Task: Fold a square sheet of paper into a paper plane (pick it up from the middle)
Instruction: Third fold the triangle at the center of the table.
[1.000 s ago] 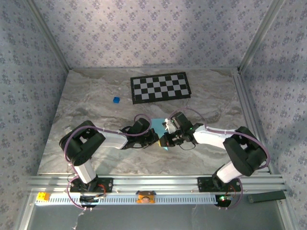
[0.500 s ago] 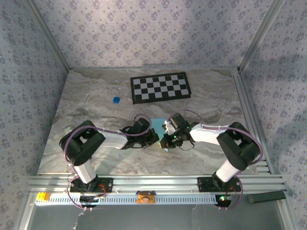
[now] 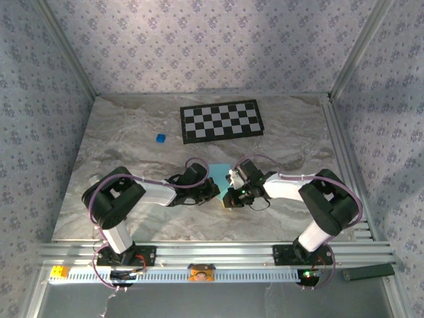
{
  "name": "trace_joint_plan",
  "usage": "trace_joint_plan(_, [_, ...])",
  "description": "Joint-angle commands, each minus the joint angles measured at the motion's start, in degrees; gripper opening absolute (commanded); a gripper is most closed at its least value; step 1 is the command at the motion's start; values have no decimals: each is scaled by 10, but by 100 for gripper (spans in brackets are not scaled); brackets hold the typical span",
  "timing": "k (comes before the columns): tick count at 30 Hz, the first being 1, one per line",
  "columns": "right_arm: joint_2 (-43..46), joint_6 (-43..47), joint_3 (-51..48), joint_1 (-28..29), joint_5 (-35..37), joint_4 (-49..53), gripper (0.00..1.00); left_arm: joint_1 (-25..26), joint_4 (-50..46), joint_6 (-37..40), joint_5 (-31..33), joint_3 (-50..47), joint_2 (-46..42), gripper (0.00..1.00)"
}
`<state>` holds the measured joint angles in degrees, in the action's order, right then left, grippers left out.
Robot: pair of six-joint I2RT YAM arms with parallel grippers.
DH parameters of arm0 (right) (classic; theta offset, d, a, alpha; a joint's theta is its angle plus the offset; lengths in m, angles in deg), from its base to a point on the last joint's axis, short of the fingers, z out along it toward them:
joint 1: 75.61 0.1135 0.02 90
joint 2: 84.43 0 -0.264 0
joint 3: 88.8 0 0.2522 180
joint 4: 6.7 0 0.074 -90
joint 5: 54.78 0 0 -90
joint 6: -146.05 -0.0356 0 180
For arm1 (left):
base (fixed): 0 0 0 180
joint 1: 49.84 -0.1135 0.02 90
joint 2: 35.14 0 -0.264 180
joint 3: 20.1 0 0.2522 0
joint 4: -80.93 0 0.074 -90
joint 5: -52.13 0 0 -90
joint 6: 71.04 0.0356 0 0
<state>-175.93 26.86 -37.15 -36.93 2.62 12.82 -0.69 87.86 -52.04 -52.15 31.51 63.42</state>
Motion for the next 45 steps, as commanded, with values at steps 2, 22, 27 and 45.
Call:
trace_joint_plan(2, [15,-10,-25,-6,-2,9,7,3,-53,9,15,2,8,0])
trace_joint_plan(22, [124,-48,-95,-69,-111,-46,6,0,-58,4,21,-6,8,0])
trace_joint_plan(27, [172,-28,-35,-50,-19,31,6,3,-56,4,25,-6,6,0])
trace_joint_plan(45, [-6,-39,42,-8,-12,16,3,4,-62,10,20,1,8,0])
